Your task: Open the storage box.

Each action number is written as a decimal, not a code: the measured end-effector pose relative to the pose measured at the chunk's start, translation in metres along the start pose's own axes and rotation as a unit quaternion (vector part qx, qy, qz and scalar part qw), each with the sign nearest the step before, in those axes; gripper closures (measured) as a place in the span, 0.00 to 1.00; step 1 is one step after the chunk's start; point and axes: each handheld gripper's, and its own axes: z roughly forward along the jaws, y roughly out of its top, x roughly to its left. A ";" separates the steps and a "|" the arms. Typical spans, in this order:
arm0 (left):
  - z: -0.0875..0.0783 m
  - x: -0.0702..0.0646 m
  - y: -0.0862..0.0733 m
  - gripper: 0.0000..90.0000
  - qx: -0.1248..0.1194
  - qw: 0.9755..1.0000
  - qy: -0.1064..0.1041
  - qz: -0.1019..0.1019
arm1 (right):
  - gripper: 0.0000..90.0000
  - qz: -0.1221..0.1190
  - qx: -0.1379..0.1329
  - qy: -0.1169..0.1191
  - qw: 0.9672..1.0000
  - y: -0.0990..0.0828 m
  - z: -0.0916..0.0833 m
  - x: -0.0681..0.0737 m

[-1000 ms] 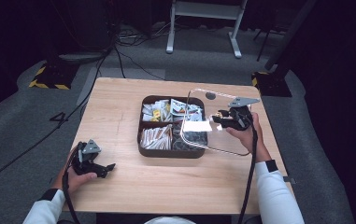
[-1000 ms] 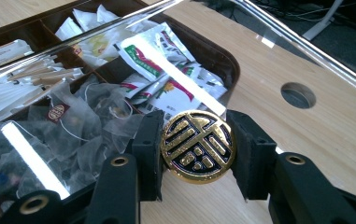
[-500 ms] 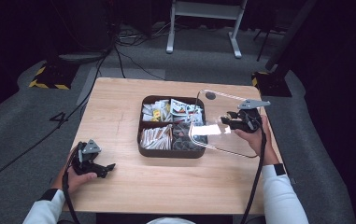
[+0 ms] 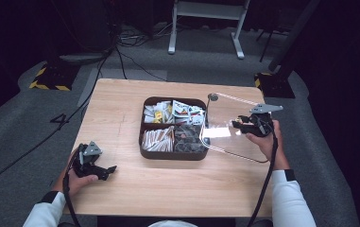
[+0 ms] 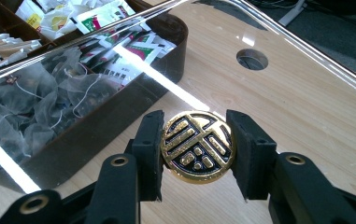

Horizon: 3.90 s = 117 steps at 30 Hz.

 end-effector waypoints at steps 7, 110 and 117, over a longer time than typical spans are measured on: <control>0.000 0.000 0.000 0.00 0.000 1.000 0.000 0.000 | 0.66 0.003 0.001 0.000 1.000 -0.005 -0.005 -0.006; 0.000 0.000 0.000 0.00 0.000 1.000 0.000 0.001 | 0.32 0.055 0.024 -0.014 0.998 -0.065 0.026 -0.031; 0.000 0.000 0.000 0.00 -0.001 1.000 -0.002 0.000 | 0.33 0.049 0.007 -0.011 0.999 -0.056 0.020 -0.026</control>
